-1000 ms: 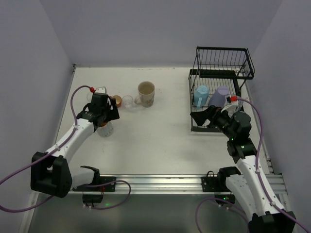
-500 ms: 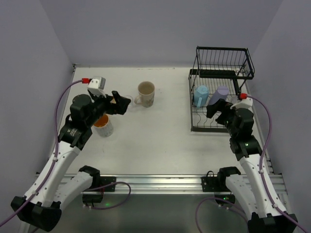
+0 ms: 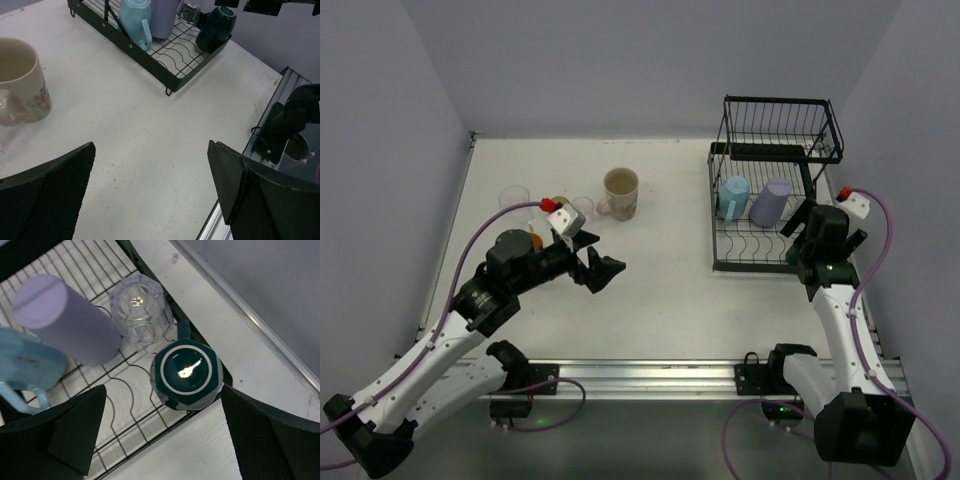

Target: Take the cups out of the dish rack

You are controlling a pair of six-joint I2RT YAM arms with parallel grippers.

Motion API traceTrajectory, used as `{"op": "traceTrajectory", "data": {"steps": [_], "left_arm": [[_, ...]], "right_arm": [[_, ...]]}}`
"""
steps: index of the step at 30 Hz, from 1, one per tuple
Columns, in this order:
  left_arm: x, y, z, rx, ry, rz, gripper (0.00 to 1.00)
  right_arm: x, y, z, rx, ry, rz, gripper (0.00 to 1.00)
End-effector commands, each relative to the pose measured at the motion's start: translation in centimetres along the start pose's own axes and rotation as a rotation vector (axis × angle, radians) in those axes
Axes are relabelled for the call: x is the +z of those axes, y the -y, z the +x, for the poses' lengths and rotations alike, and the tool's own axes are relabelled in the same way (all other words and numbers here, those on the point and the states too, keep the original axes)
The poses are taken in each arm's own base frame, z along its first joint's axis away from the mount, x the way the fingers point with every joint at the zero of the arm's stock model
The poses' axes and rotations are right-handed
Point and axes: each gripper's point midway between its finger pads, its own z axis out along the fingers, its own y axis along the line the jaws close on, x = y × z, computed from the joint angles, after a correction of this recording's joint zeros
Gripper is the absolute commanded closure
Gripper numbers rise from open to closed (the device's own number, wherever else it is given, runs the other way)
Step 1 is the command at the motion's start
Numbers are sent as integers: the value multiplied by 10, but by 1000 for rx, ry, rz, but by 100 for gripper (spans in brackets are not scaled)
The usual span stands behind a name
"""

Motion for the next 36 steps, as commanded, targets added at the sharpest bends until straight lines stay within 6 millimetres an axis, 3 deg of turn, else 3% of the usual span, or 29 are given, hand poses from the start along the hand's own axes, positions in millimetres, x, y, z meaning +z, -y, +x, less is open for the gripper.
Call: {"op": "traceTrajectory", "data": {"steps": [1, 3, 8, 12, 24, 29, 30, 31, 34, 36], "left_arm": [[-10, 1, -7, 83, 35, -65, 0], [-12, 6, -7, 93, 36, -59, 0], [-16, 27, -6, 117, 41, -5, 0], [-20, 32, -9, 126, 53, 0, 0], [-15, 29, -2, 129, 26, -15, 0], [-13, 27, 1, 126, 14, -24, 0], [-12, 27, 1, 126, 11, -24, 0], [-12, 26, 1, 126, 13, -27, 0], [-12, 26, 1, 125, 10, -29, 0], [-11, 25, 2, 125, 9, -29, 0]], "right_arm": [[5, 21, -12, -11, 32, 125, 1], [12, 33, -7, -39, 16, 192, 1], [21, 39, 5, -36, -25, 217, 1], [38, 30, 22, -52, -117, 178, 1], [67, 13, 32, -83, -182, 107, 2], [71, 12, 33, -91, -189, 107, 19], [70, 13, 32, -93, -186, 109, 26], [69, 14, 31, -92, -182, 113, 40], [60, 13, 18, -81, -140, 108, 58], [54, 12, 11, -71, -119, 98, 62]]}}
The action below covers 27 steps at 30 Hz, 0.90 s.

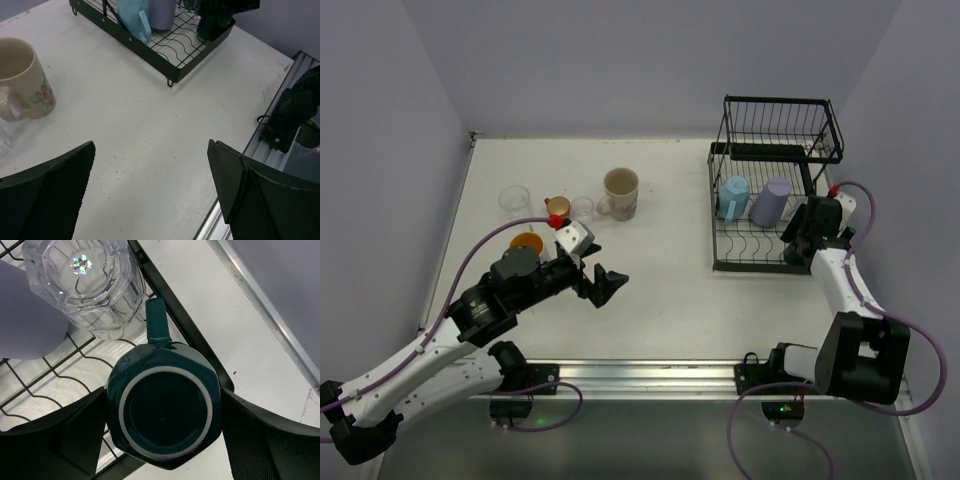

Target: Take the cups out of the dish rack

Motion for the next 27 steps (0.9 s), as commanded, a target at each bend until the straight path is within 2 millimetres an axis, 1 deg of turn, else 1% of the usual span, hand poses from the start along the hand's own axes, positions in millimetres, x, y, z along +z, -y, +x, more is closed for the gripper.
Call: {"op": "traceTrajectory", "data": {"steps": [1, 3, 5, 8, 11, 13, 14, 16, 17, 18, 20, 21, 22, 23, 24, 25, 26, 27], "left_arm": [[0, -1, -9, 21, 20, -6, 0], [1, -2, -6, 20, 13, -7, 0], [2, -1, -6, 18, 9, -4, 0], [1, -1, -10, 13, 24, 4, 0], [2, 0, -15, -3, 50, 13, 0], [4, 3, -17, -18, 54, 33, 0], [7, 5, -17, -38, 52, 41, 0], [11, 12, -17, -61, 43, 79, 0], [16, 14, -14, -77, 27, 90, 0], [19, 20, -16, -105, 31, 117, 0], [27, 24, -12, -145, 17, 137, 0], [30, 32, -19, -181, 44, 178, 0], [35, 34, -11, -206, 31, 196, 0], [42, 37, -12, -224, 48, 218, 1], [45, 46, -22, -256, 90, 268, 1], [55, 46, -11, -281, 63, 278, 1], [59, 50, -20, -300, 101, 305, 1], [63, 53, -17, -312, 100, 324, 1]], "right_arm": [[-29, -4, -52, 63, 173, -47, 63], [-39, -9, -58, 72, 209, -79, 66], [-55, -14, -68, 93, 265, -129, 68], [-72, -24, -71, 118, 298, -209, 70], [-86, -35, -67, 137, 299, -287, 70], [-92, -38, -62, 153, 294, -321, 71], [-103, -43, -64, 165, 312, -370, 71], [-111, -47, -61, 186, 321, -422, 72], [-116, -49, -61, 195, 330, -447, 73], [-128, -54, -62, 207, 341, -506, 73], [-137, -61, -58, 217, 338, -571, 73], [-153, -70, -57, 230, 339, -663, 73], [-158, -77, -52, 229, 326, -717, 73], [-167, -82, -53, 233, 332, -768, 73], [-175, -87, -52, 247, 324, -813, 73], [-189, -94, -47, 236, 312, -894, 73], [-201, -101, -50, 239, 327, -966, 73], [-215, -106, -49, 264, 315, -1035, 73]]}}
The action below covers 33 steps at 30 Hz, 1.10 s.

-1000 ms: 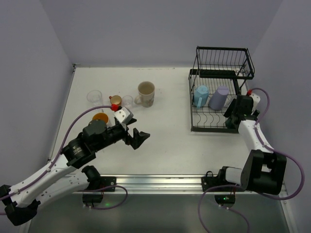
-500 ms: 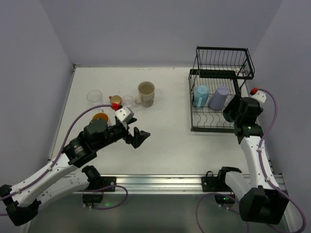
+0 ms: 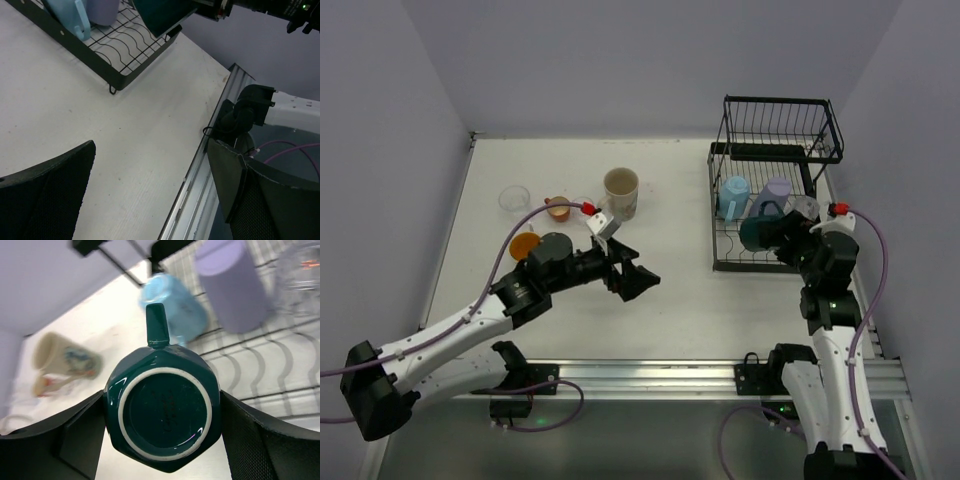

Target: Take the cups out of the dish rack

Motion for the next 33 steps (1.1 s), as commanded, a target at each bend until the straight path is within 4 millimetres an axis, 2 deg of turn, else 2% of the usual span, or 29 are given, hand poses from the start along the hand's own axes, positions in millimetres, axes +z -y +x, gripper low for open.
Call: {"op": "traceTrajectory", "data": {"steps": [1, 2, 4, 5, 11, 14, 18, 23, 27, 33], "left_arm": [[23, 22, -16, -90, 87, 150, 1], [27, 26, -24, -91, 124, 179, 1], [39, 22, -13, -123, 101, 190, 1], [43, 25, -19, -123, 126, 211, 1], [66, 22, -24, -144, 157, 239, 2], [74, 21, -31, -143, 181, 242, 2], [80, 23, -31, -160, 189, 270, 5], [77, 30, -39, -154, 220, 308, 13], [75, 33, -42, -152, 233, 328, 15], [72, 43, -46, -172, 259, 391, 28]], "right_arm": [[-28, -86, -19, 69, 36, -438, 73], [-34, -101, -22, 74, 49, -518, 73], [-42, -114, -13, 138, 2, -608, 72], [-52, -129, -12, 130, -8, -696, 72], [-75, -164, 5, 198, -98, -894, 72], [-80, -170, 14, 220, -140, -951, 72], [-79, -172, 24, 237, -169, -965, 71], [-77, -174, 33, 252, -189, -961, 71], [-74, -178, 41, 259, -220, -967, 71], [-78, -196, 52, 280, -279, -1023, 70]]}}
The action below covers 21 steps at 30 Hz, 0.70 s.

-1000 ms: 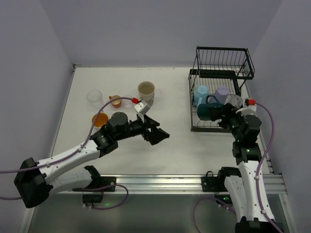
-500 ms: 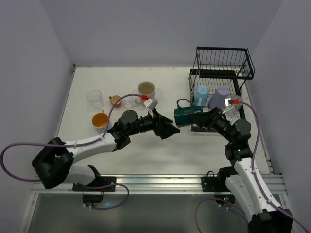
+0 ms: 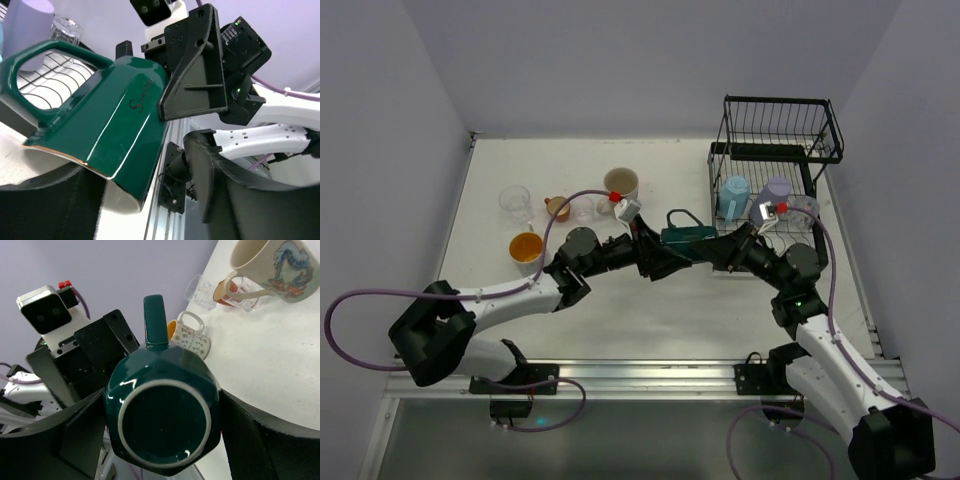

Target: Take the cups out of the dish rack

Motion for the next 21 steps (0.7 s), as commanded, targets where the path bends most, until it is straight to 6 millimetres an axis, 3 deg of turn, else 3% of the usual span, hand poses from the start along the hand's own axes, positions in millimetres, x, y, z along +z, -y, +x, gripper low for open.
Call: {"op": "traceTrajectory", "data": {"steps": [1, 3, 4, 7, 8, 9, 11, 12, 17, 20, 21], "left_arm": [[4, 26, -32, 35, 114, 104, 36], [1, 27, -35, 34, 137, 100, 48], [0, 25, -37, 33, 152, 85, 74], [-5, 19, -37, 49, 161, 37, 100], [-7, 17, -37, 55, 163, 22, 100], [-10, 16, -38, 59, 160, 4, 100], [-13, 10, -38, 89, 155, -41, 100], [-17, 7, -36, 91, 133, -71, 100], [-40, -18, -43, 198, 76, -306, 100], [-68, -47, -36, 226, -19, -528, 100], [-83, -61, -19, 212, -106, -619, 100]], "right_arm": [[9, -42, -11, -60, 36, -154, 70], [12, -40, -7, -43, 27, -154, 70], [13, -42, -6, -37, 26, -164, 69], [17, -35, -2, -18, 17, -151, 59], [18, -34, -2, -17, 20, -145, 53], [18, -33, -2, -16, 20, -144, 38], [20, -31, -4, -18, 25, -128, 19], [22, -22, -5, -4, 31, -86, 1], [23, -5, -23, -81, 96, 64, 1], [18, 6, -32, -125, 141, 145, 1], [17, 11, -31, -129, 135, 172, 1]]}}
